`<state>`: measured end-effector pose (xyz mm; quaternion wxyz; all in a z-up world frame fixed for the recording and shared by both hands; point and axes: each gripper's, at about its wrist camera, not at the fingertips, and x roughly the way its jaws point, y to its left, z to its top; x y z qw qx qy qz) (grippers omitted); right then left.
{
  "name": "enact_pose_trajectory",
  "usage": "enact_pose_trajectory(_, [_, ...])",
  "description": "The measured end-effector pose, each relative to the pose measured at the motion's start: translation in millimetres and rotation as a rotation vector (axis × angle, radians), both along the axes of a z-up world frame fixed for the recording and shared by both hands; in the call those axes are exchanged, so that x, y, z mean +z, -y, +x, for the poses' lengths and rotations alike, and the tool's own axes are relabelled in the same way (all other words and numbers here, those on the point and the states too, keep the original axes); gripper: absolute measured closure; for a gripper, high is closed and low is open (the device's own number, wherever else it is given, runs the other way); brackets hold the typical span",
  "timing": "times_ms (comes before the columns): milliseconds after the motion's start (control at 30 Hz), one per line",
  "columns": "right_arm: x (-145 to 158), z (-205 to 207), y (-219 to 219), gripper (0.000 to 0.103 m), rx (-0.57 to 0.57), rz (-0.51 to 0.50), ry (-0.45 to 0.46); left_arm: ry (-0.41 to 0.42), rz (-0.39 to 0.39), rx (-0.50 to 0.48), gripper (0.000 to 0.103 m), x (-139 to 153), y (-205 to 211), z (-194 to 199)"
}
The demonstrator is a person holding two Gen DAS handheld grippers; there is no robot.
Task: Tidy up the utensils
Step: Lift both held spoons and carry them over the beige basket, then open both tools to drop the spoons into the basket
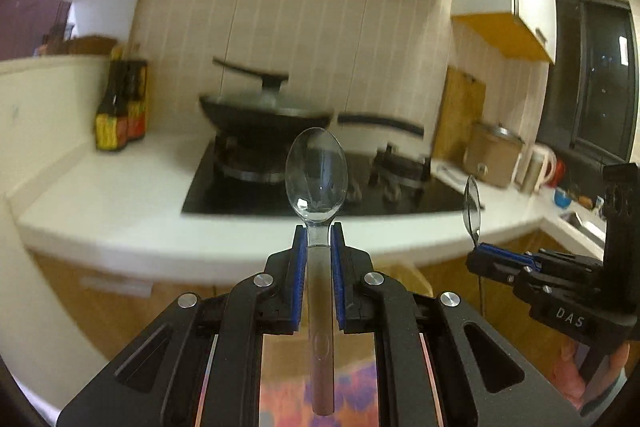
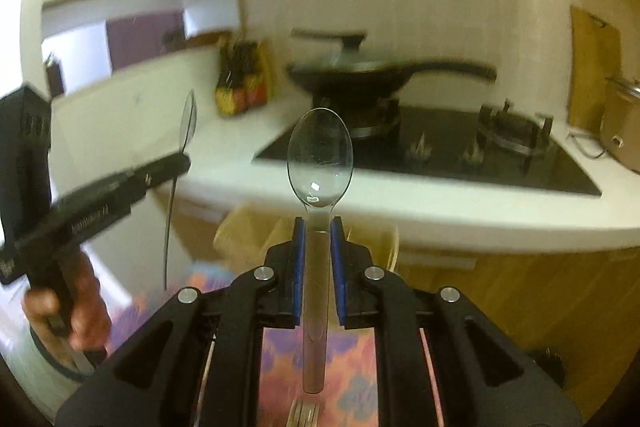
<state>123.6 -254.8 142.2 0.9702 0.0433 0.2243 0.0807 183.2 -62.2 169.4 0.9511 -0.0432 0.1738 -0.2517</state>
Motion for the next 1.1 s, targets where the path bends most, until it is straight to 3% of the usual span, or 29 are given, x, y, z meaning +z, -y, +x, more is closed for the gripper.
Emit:
enact_pose_trajectory(100, [3.2, 22.0, 9.0, 0.093, -0.060, 0.021, 0.046, 0.063, -0.010, 0.021, 0.093, 2.6, 7.3, 17.6])
enact_pose_trajectory(200, [-3.1, 51.4, 22.0, 0.093, -0.111, 0.074, 0.065, 0.089, -0.008, 0.033, 0.093, -4.6, 12.4, 36.4])
enact_pose_trajectory(367, [-23.1, 82.8, 31.9, 0.093, -0.187, 0.077, 0.108, 0.110, -0.012, 0.061, 0.093, -20.2, 16.1, 56.9])
enact_pose_trajectory(600, [-47.4, 89.1, 30.4, 0.092, -0.172, 0.082, 0.108, 0.110, -0.013, 0.067, 0.091, -38.6, 14.1, 62.7])
enact_pose_trajectory(633, [-49.3, 88.4, 30.7, 0.092, -0.165, 0.083, 0.103, 0.107, -0.016, 0.066, 0.084, -40.7, 12.7, 61.0])
enact_pose_trajectory(733, [-54.6, 82.4, 30.7, 0.089, -0.146, 0.081, 0.083, 0.079, -0.033, 0.050, 0.077, -46.5, 7.7, 56.9])
enact_pose_trajectory(933, [-55.3, 50.3, 30.2, 0.070, -0.089, 0.112, 0.048, 0.012, -0.061, 0.026, 0.055, -50.0, -6.5, 41.1])
enact_pose_trajectory(1033, [-50.7, 25.9, 28.0, 0.055, -0.072, 0.118, 0.037, -0.019, -0.085, 0.005, 0.046, -45.8, -19.3, 21.4])
enact_pose_trajectory(1100, [-46.6, 12.2, 25.4, 0.054, -0.067, 0.108, 0.029, -0.027, -0.091, -0.008, 0.044, -42.5, -25.4, 8.1])
